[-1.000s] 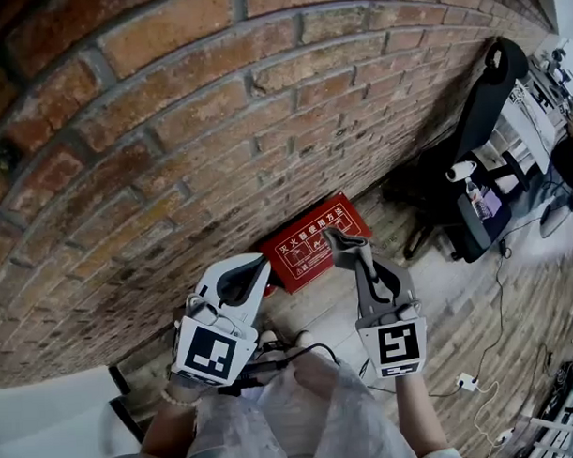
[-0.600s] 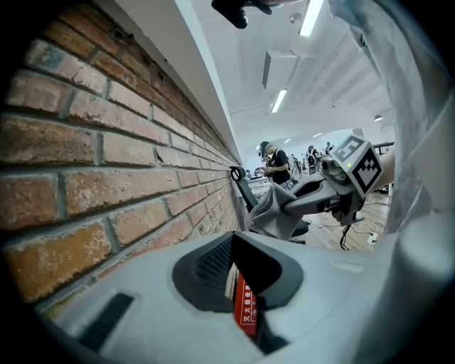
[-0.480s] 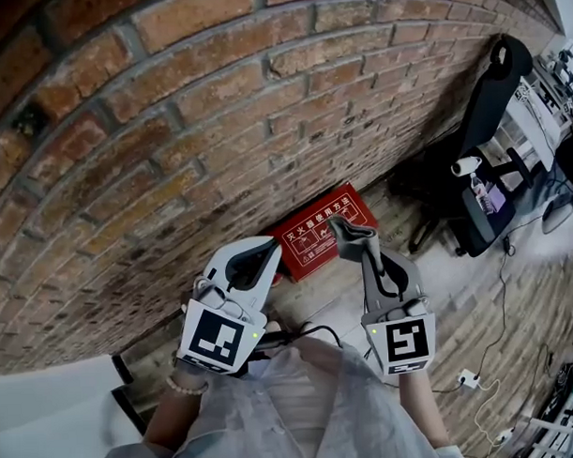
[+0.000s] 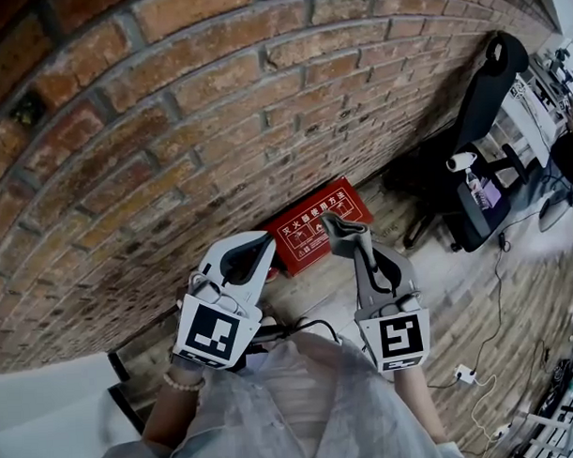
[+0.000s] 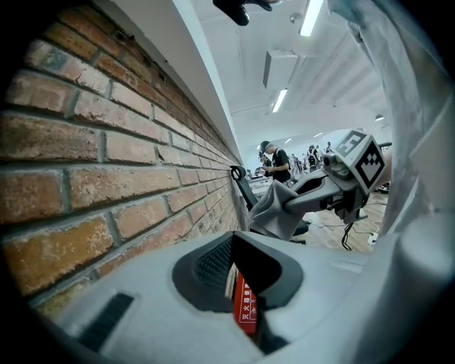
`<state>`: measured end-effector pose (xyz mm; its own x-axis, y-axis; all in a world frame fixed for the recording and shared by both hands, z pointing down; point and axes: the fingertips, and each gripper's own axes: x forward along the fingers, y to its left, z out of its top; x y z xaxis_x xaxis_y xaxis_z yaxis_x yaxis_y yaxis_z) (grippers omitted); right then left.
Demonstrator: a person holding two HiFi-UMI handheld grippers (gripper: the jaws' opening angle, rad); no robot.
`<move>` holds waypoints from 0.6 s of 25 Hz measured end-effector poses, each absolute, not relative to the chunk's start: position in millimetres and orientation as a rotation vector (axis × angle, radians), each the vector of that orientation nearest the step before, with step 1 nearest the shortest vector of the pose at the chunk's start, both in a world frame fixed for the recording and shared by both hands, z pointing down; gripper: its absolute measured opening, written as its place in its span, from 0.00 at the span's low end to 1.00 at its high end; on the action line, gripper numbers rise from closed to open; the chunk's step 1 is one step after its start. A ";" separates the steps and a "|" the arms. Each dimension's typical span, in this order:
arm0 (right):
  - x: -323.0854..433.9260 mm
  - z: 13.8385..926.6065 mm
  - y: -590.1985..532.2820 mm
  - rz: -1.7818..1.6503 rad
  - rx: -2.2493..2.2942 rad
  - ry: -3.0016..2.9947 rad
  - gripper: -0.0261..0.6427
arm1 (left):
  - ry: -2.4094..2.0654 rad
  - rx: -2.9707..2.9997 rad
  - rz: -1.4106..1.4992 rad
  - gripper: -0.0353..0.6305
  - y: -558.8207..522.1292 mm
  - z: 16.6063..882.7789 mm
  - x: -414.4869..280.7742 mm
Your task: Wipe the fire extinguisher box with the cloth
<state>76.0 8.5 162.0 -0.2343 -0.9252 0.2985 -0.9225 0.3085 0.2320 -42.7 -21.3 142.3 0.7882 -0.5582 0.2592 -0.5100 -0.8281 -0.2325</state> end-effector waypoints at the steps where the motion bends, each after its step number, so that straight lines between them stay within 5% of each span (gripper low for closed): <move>1: 75.7 161.8 8.0 -0.011 1.648 -2.205 0.07 | 0.852 -2.829 -0.481 0.05 -22.0 142.5 -42.9; 15: 79.3 164.5 7.7 0.016 1.654 -2.181 0.07 | 0.860 -2.835 -0.480 0.05 -21.8 143.6 -42.8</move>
<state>79.3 7.7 164.5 -0.2186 -0.9218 0.3203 -0.9263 0.2992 0.2290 -42.8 -21.8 143.6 0.7857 -0.5610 0.2606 -0.5161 -0.8268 -0.2237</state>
